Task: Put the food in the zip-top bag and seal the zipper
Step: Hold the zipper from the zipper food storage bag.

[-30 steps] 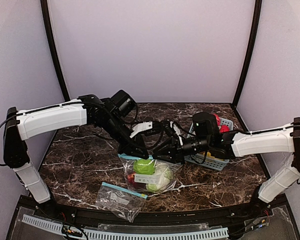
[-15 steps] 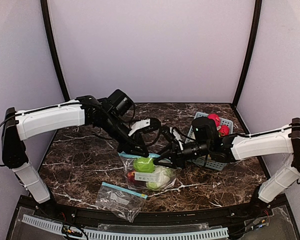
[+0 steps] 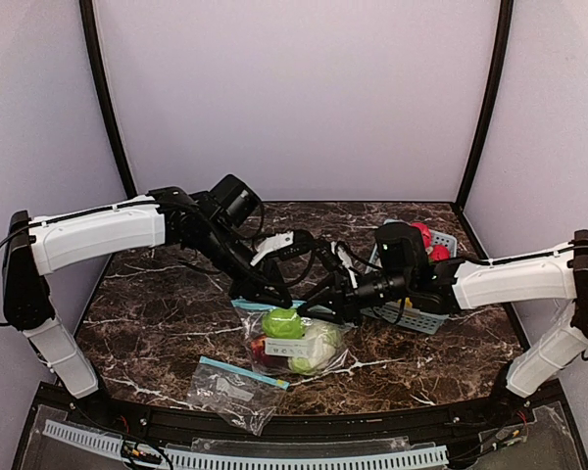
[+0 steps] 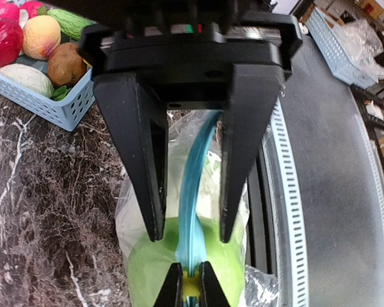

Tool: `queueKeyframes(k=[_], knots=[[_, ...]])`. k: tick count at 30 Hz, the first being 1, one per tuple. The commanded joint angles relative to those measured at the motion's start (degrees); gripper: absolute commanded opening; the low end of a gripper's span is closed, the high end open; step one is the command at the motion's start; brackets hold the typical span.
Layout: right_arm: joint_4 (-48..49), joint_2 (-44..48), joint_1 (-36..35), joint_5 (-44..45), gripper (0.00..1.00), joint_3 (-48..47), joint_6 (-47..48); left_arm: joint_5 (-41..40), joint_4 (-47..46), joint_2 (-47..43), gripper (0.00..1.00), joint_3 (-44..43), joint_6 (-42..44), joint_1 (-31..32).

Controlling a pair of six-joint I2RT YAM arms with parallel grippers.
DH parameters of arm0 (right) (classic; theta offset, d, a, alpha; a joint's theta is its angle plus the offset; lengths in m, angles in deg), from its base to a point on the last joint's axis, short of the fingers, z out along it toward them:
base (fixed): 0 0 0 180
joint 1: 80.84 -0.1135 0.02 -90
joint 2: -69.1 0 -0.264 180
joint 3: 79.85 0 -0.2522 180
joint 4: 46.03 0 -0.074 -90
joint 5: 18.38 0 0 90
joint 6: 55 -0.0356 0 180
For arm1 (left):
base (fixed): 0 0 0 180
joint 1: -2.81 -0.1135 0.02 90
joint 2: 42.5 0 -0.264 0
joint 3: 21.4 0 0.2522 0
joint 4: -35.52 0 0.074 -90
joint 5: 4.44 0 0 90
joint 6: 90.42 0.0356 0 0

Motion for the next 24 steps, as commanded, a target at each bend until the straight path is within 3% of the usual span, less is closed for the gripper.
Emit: queueKeyframes(k=[1, 4, 12, 24], knots=[[1.31, -0.84, -0.5, -1.23, 0.2, -1.99, -0.83, 2.04, -0.31, -1.47, 0.01, -0.09, 0.69, 0.8], [1.36, -1.12, -0.5, -0.83, 0.0, -1.93, -1.23, 1.81, -0.26, -1.61, 0.01, -0.07, 0.72, 0.95], [-6.21, 1.01, -0.5, 8.68, 0.0, -1.49, 1.46, -3.08, 0.1, -3.09, 0.01, 0.31, 1.26, -0.12], [-12.9, 6.73, -0.5, 30.57, 0.0, 3.42, 7.2, -13.6, 4.29, -5.95, 0.01, 2.67, 2.94, -2.74]])
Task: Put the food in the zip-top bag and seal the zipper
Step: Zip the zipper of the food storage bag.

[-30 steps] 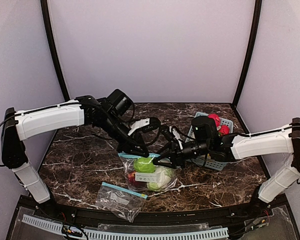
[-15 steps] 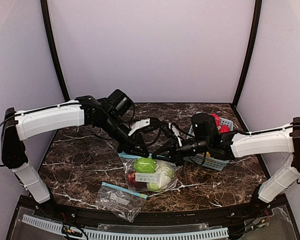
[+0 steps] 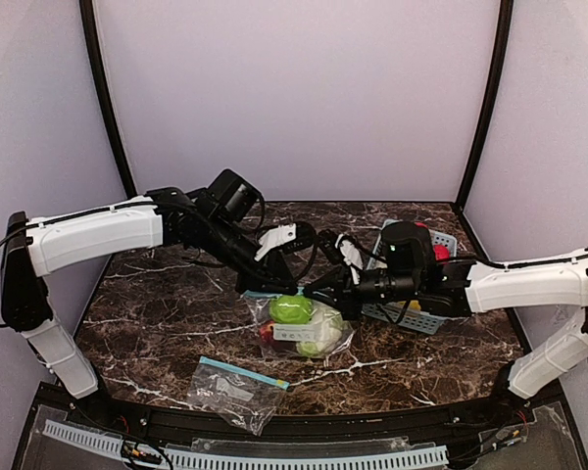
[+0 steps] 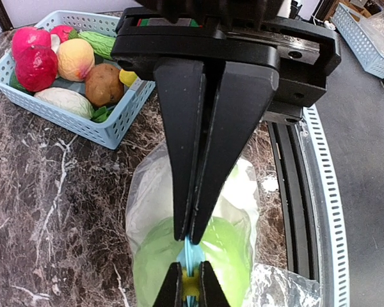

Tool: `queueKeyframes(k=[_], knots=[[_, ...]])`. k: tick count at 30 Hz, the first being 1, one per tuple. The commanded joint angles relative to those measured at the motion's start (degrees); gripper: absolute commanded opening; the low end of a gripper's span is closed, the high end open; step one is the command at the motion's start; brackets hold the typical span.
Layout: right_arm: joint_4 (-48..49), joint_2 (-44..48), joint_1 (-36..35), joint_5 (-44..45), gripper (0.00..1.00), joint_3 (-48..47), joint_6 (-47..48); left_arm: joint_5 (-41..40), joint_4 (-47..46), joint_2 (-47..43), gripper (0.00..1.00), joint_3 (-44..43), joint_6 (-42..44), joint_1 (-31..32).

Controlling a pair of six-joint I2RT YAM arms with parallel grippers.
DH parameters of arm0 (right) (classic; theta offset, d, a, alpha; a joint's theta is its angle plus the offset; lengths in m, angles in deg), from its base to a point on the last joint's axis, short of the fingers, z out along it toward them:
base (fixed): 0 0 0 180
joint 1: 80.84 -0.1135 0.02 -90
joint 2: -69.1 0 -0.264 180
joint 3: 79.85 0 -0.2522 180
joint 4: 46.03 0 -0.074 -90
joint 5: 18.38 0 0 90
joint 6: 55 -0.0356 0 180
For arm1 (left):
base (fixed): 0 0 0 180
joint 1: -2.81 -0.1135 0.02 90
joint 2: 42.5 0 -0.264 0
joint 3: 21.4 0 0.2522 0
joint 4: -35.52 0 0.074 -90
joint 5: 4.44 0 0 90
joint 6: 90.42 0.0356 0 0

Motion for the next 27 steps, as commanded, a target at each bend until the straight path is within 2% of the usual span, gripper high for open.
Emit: queueKeyframes(k=[1, 14, 27], knots=[[-9.1, 2.3, 1.2, 13.54, 0.0, 3.55, 3.52, -6.47, 8.92, -5.75, 0.01, 2.65, -0.01, -2.62], [-10.88, 3.09, 1.36, 22.89, 0.0, 4.7, 5.97, -8.99, 10.1, -9.74, 0.01, 5.12, 0.22, -5.97], [-10.71, 3.89, 1.99, 23.09, 0.0, 4.4, 6.05, -13.34, 11.77, -11.06, 0.01, 6.08, 0.89, -6.61]])
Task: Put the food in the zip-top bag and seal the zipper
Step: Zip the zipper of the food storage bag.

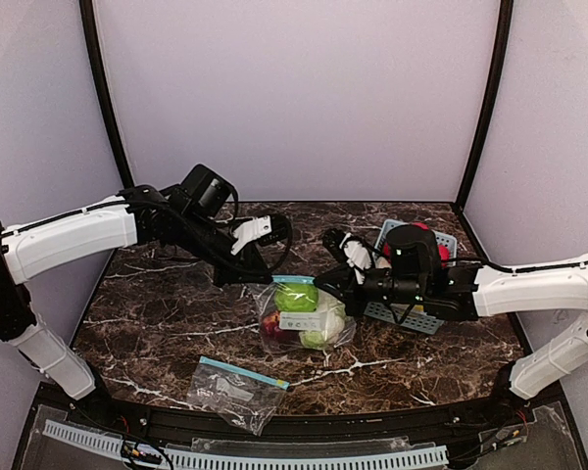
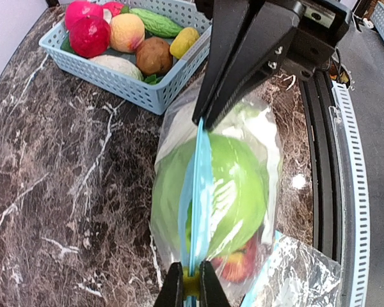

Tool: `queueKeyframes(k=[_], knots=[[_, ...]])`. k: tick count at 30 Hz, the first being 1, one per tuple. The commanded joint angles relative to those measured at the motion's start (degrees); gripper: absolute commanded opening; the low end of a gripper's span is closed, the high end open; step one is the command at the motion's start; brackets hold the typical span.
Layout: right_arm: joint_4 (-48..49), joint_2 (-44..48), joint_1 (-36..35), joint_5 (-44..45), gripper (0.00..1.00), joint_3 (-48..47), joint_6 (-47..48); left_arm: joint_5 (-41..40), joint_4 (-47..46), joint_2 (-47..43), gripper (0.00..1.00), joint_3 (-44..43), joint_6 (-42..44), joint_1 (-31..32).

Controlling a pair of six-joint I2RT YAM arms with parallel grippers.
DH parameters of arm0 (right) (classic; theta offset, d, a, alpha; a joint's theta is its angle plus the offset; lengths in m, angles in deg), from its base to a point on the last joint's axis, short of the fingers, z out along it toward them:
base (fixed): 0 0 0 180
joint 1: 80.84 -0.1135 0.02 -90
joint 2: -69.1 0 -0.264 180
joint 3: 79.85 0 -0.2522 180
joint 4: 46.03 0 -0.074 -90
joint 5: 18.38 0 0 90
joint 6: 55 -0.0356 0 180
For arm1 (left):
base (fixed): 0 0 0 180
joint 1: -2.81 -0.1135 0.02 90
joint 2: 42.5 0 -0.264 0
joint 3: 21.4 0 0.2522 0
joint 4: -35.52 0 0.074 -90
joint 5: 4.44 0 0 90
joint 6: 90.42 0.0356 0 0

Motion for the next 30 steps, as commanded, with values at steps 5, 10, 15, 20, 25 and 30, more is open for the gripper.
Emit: queueKeyframes(k=[5, 10, 15, 20, 25, 30], knots=[[-10.51, 1.12, 3.59, 10.18, 0.0, 2.82, 0.11, -7.32, 12.39, -4.22, 0.01, 1.5, 0.32, -3.4], [-10.24, 1.83, 3.72, 9.12, 0.0, 2.66, -0.84, -8.04, 11.95, -4.46, 0.01, 2.06, -0.32, -3.87], [-9.45, 2.86, 3.74, 0.33, 0.0, 0.82, -1.69, -6.07, 6.27, -5.16, 0.01, 3.89, -4.19, -4.27], [-8.66, 5.93, 3.75, -5.03, 0.59, -1.76, -4.77, -2.43, -2.68, -4.05, 0.01, 5.67, -12.86, -5.22], [-9.32, 9.57, 3.8, -6.24, 0.77, -2.23, -6.16, -1.24, -7.92, -0.25, 0.01, 5.83, -20.51, -10.21], [-11.14, 12.49, 3.81, -4.42, 0.79, -0.51, -7.1, -0.59, -12.64, 2.65, 0.01, 5.75, -26.94, -16.49]])
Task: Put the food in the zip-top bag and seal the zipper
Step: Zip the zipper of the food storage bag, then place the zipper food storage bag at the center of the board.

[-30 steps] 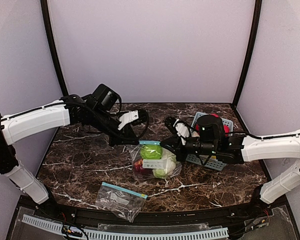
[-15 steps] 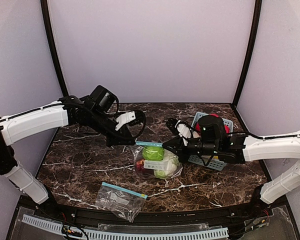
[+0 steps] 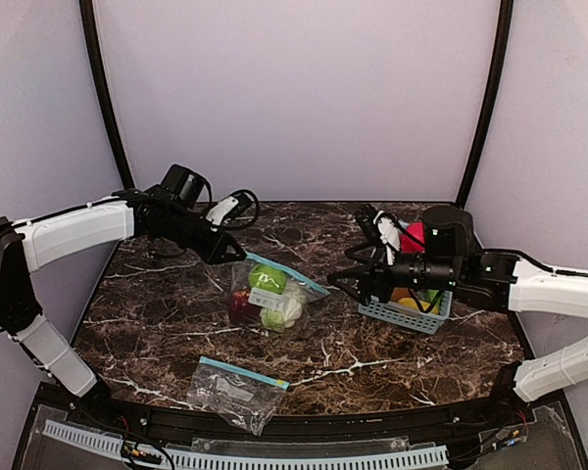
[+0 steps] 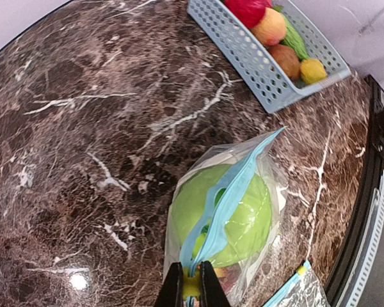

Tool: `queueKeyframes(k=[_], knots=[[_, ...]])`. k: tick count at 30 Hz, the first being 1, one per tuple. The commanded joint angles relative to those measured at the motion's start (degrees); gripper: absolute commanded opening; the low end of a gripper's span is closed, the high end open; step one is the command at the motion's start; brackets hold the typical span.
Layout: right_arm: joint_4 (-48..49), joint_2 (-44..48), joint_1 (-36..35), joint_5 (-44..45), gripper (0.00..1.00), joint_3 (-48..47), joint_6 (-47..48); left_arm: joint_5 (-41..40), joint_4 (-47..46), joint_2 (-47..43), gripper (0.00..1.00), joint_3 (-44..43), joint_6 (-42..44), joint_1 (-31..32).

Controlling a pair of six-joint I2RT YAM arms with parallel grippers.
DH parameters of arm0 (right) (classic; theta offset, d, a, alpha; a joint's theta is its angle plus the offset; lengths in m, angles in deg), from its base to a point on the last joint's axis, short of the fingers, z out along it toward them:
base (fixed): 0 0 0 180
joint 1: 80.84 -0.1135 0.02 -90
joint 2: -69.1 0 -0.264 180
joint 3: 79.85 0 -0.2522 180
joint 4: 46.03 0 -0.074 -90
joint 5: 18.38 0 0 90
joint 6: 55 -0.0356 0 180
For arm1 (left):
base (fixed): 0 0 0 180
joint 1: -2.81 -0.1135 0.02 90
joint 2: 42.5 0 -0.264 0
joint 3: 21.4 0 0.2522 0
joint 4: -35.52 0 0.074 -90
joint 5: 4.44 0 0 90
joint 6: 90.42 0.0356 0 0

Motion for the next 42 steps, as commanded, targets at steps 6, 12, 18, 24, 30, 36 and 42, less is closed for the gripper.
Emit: queueKeyframes(k=[6, 12, 18, 24, 30, 36, 42], knots=[[-3.02, 3.49, -0.01, 4.97, 0.8, 2.51, -6.25, 3.81, -13.57, 6.76, 0.01, -0.45, -15.41, -12.57], [-2.08, 5.17, -0.11, 4.84, 0.8, 5.16, -9.55, 5.72, -19.09, 12.91, 0.02, -2.0, -19.57, -16.47], [-2.75, 6.07, -0.11, 4.59, 0.8, 6.53, -10.36, 1.56, -20.83, 12.84, 0.26, 0.03, -20.06, -16.65], [-4.0, 4.42, -0.32, 3.49, 0.79, 6.47, -11.48, -5.99, -29.29, 1.09, 0.67, 11.28, -25.08, -16.69], [-3.91, 1.89, -2.62, 1.23, 0.75, 6.83, -13.11, -10.94, -22.73, -12.33, 0.73, 23.05, -30.1, -15.94], [-2.04, 0.47, -3.34, 1.53, 0.75, 7.13, -13.37, -12.79, -16.62, -26.42, 0.73, 37.29, -40.0, -9.09], [-1.09, -0.19, -3.44, 3.01, 0.75, 6.99, -13.1, -10.06, -15.1, -38.2, 0.66, 48.51, -54.62, -0.59]])
